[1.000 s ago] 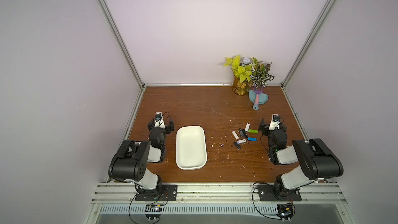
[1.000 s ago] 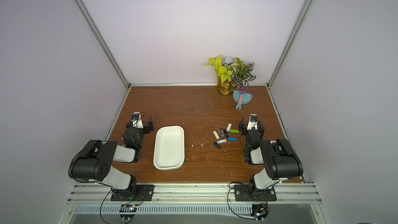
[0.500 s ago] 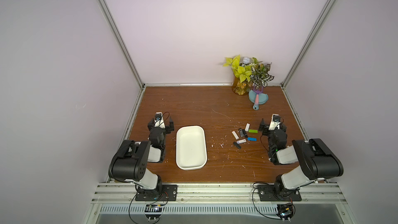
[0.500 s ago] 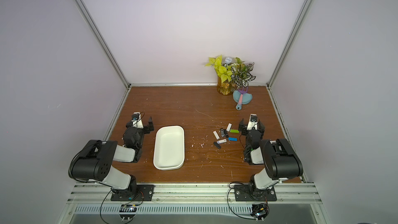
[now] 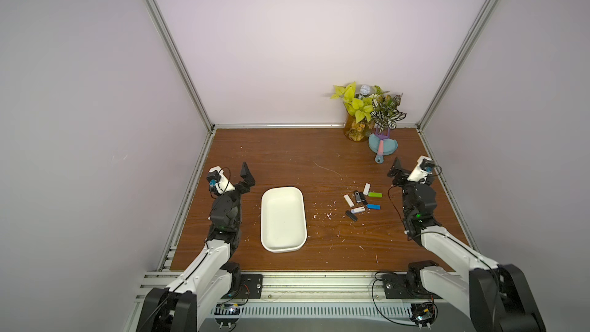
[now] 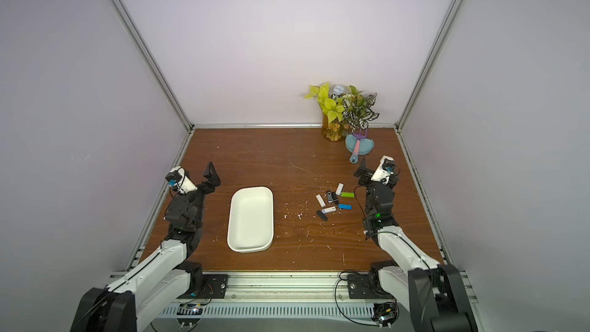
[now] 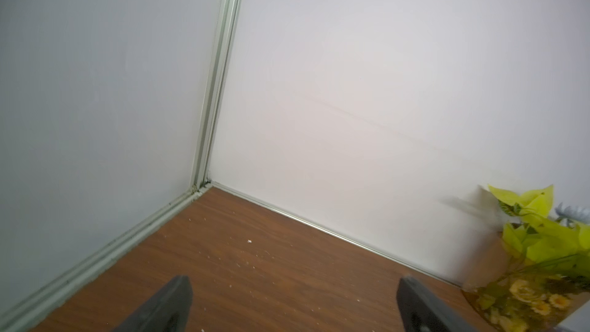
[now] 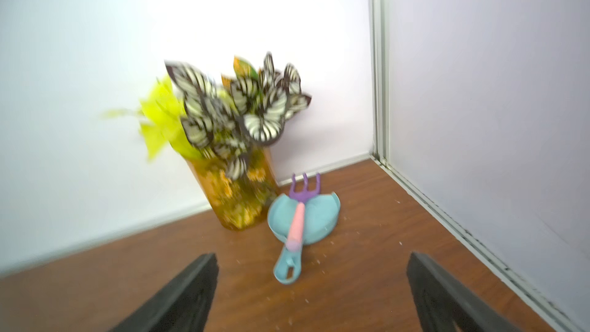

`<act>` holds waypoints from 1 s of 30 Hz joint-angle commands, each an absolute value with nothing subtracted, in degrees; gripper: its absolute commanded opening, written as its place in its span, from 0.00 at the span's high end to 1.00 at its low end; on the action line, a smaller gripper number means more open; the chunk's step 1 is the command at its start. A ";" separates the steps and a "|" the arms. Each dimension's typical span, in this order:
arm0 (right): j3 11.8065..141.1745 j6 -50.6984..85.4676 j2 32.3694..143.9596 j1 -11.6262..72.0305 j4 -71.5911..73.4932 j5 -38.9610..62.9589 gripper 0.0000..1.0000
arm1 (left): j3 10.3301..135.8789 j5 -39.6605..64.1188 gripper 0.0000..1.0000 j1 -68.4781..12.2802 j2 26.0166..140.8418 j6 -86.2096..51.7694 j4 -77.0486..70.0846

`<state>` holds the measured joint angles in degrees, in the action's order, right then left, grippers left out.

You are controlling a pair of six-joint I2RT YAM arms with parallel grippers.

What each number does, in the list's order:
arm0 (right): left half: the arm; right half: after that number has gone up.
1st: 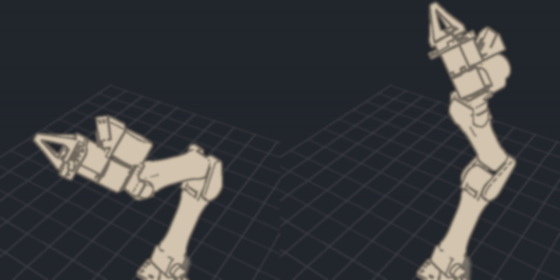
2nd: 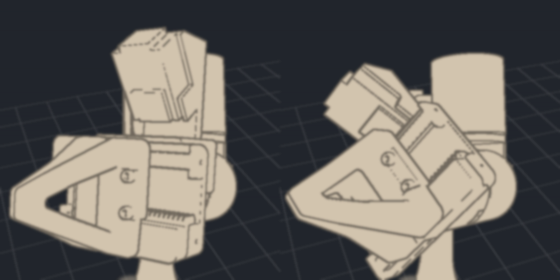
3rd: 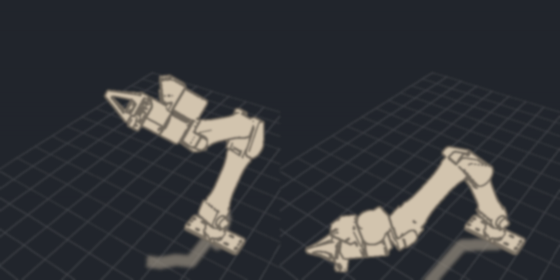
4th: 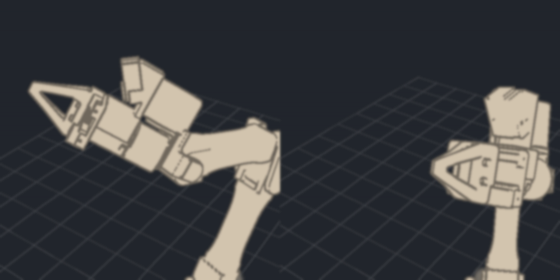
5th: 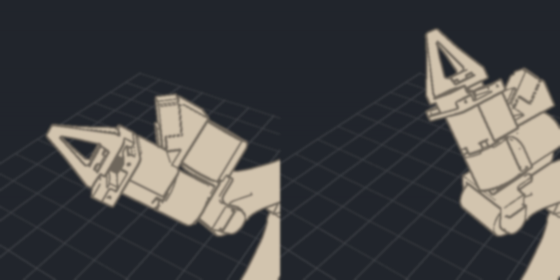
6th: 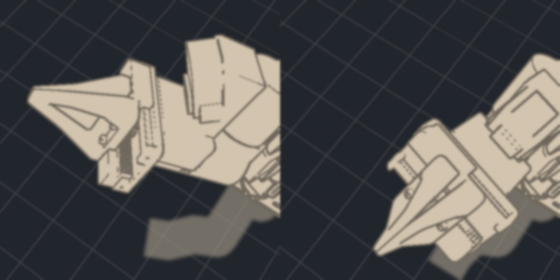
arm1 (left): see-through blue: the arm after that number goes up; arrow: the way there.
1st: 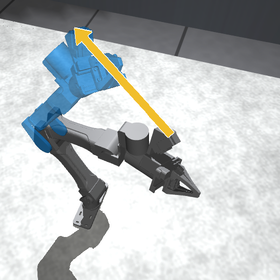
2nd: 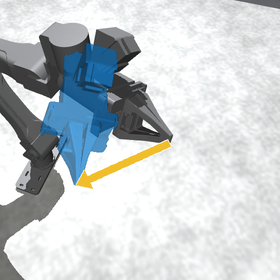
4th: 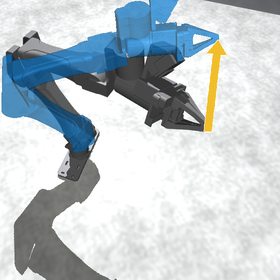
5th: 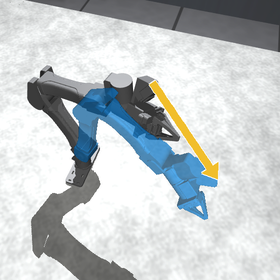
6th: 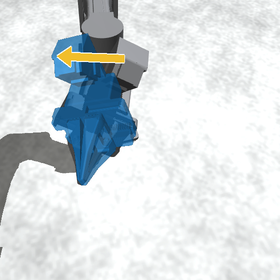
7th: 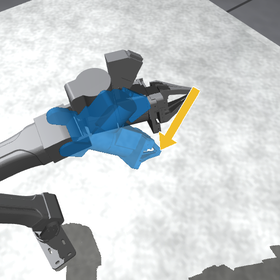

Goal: Put the usb flash drive into the storage box
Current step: Pick up the USB flash from the center of the board.

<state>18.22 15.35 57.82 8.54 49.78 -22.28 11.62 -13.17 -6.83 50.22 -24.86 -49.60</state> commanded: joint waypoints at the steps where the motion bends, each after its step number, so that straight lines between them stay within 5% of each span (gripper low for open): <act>1: 15.03 24.91 52.30 7.31 41.19 -13.47 0.05 | 12.71 -5.93 0.01 -7.19 48.22 -39.07 -33.64; 7: 26.19 23.85 52.11 7.38 11.96 -8.70 0.13 | 26.52 5.34 0.06 -7.21 49.64 -45.47 -5.67; 14: 33.46 23.45 65.65 8.61 -1.57 -1.05 0.22 | 44.25 23.44 0.17 -7.30 57.36 -30.52 20.70; 19: 39.67 21.54 74.65 12.42 -8.44 -1.04 0.32 | 43.14 13.20 0.18 -7.34 56.36 -23.82 28.01; 30: 43.68 18.68 82.66 18.05 -10.29 -2.92 0.45 | 41.89 13.63 0.20 -7.73 52.69 -23.73 26.54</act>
